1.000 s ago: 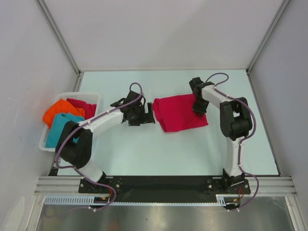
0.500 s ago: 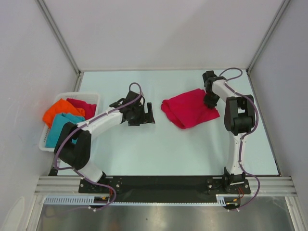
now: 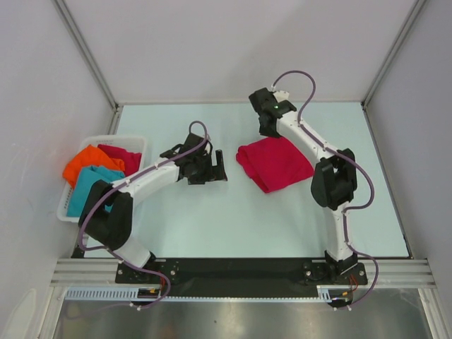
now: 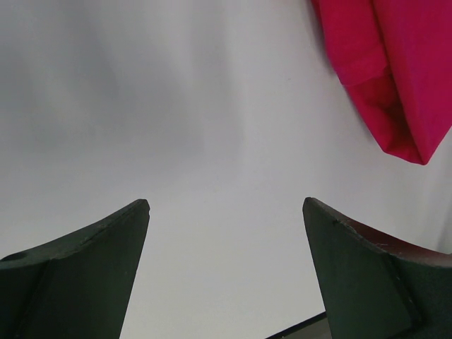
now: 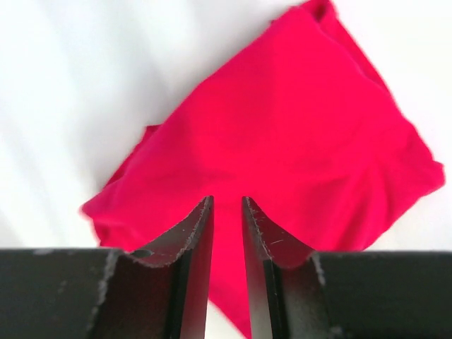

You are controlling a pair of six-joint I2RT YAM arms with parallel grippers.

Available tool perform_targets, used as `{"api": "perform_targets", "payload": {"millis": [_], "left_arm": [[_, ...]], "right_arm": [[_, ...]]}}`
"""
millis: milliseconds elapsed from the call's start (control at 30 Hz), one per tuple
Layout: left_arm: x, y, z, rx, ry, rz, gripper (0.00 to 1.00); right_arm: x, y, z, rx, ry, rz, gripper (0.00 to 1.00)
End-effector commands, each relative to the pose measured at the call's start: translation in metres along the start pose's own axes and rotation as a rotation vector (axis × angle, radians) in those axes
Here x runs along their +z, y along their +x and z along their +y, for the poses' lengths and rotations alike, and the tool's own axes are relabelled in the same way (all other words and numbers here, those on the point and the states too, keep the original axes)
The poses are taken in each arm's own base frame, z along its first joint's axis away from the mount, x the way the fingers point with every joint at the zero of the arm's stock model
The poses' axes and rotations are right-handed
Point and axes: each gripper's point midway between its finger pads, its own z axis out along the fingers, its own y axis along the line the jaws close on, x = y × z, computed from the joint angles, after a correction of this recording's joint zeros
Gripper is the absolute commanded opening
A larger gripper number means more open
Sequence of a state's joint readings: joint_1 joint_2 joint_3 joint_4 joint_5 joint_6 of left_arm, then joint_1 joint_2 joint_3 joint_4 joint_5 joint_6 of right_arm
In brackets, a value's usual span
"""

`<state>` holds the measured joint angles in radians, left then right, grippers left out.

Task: Fold and stack the t-shirts
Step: Put the neatly folded tshirt into the corner of the board with the right arm

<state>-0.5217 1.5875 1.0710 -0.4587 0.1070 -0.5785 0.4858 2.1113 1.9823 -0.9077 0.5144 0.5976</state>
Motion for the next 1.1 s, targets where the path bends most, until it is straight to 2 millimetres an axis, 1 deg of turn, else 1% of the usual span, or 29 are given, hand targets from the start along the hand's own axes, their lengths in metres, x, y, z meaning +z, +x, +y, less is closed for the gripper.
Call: {"api": "perform_targets", "payload": {"millis": [0, 100, 133, 200, 233, 300, 500, 600, 633, 700, 733, 767, 800, 833, 867, 933, 967, 1000, 1067], "left_arm": [[-0.018, -0.006, -0.009, 0.005, 0.032, -0.051, 0.95], [-0.021, -0.006, -0.007, 0.002, 0.033, -0.058, 0.95], [-0.022, -0.007, -0.006, 0.000, 0.032, -0.063, 0.95], [-0.025, -0.007, -0.005, 0.000, 0.033, -0.068, 0.95], [-0.026, -0.008, -0.004, -0.002, 0.033, -0.070, 0.95], [-0.029, -0.009, -0.004, -0.002, 0.034, -0.078, 0.95], [-0.032, -0.011, -0.002, -0.007, 0.035, -0.086, 0.95], [-0.033, -0.011, -0.002, -0.009, 0.036, -0.085, 0.95], [-0.033, -0.010, -0.002, -0.009, 0.039, -0.084, 0.96], [-0.033, -0.010, -0.002, -0.010, 0.040, -0.083, 0.95], [-0.034, -0.010, -0.001, -0.010, 0.040, -0.083, 0.95], [-0.035, -0.011, -0.001, -0.009, 0.040, -0.087, 0.96], [-0.035, -0.012, 0.001, -0.011, 0.037, -0.088, 0.96], [-0.035, -0.012, 0.001, -0.008, 0.041, -0.089, 0.96], [-0.036, -0.012, 0.002, -0.012, 0.039, -0.087, 0.96], [-0.038, -0.013, 0.004, -0.011, 0.039, -0.091, 0.96], [-0.038, -0.013, 0.004, -0.014, 0.041, -0.091, 0.96], [-0.039, -0.014, 0.006, -0.017, 0.038, -0.093, 0.96], [-0.042, -0.016, 0.006, -0.017, 0.043, -0.100, 0.96]], "right_arm": [[0.019, 0.006, -0.006, -0.026, 0.043, 0.046, 0.27], [0.040, 0.024, 0.001, -0.052, 0.039, 0.104, 0.26], [0.054, 0.038, 0.002, -0.071, 0.051, 0.138, 0.26], [0.065, 0.049, 0.003, -0.076, 0.050, 0.174, 0.25], [0.073, 0.059, 0.003, -0.084, 0.062, 0.198, 0.25], [0.079, 0.068, 0.004, -0.090, 0.065, 0.217, 0.25], [0.099, 0.082, 0.001, -0.096, 0.075, 0.255, 0.25], [0.113, 0.095, -0.009, -0.086, 0.100, 0.297, 0.25], [0.118, 0.096, -0.015, -0.076, 0.111, 0.306, 0.25], [0.127, 0.106, -0.026, -0.056, 0.137, 0.333, 0.25], [0.133, 0.105, -0.035, -0.035, 0.149, 0.338, 0.25], [0.138, 0.111, -0.043, -0.026, 0.165, 0.357, 0.24], [0.140, 0.112, -0.048, -0.013, 0.174, 0.361, 0.24], [0.143, 0.109, -0.054, 0.010, 0.187, 0.359, 0.24], [0.148, 0.109, -0.070, 0.027, 0.224, 0.359, 0.24], [0.151, 0.099, -0.082, 0.070, 0.235, 0.342, 0.24], [0.154, 0.093, -0.099, 0.100, 0.268, 0.333, 0.25], [0.154, 0.089, -0.107, 0.120, 0.280, 0.329, 0.23], [0.147, 0.078, -0.119, 0.162, 0.286, 0.335, 0.23]]}}
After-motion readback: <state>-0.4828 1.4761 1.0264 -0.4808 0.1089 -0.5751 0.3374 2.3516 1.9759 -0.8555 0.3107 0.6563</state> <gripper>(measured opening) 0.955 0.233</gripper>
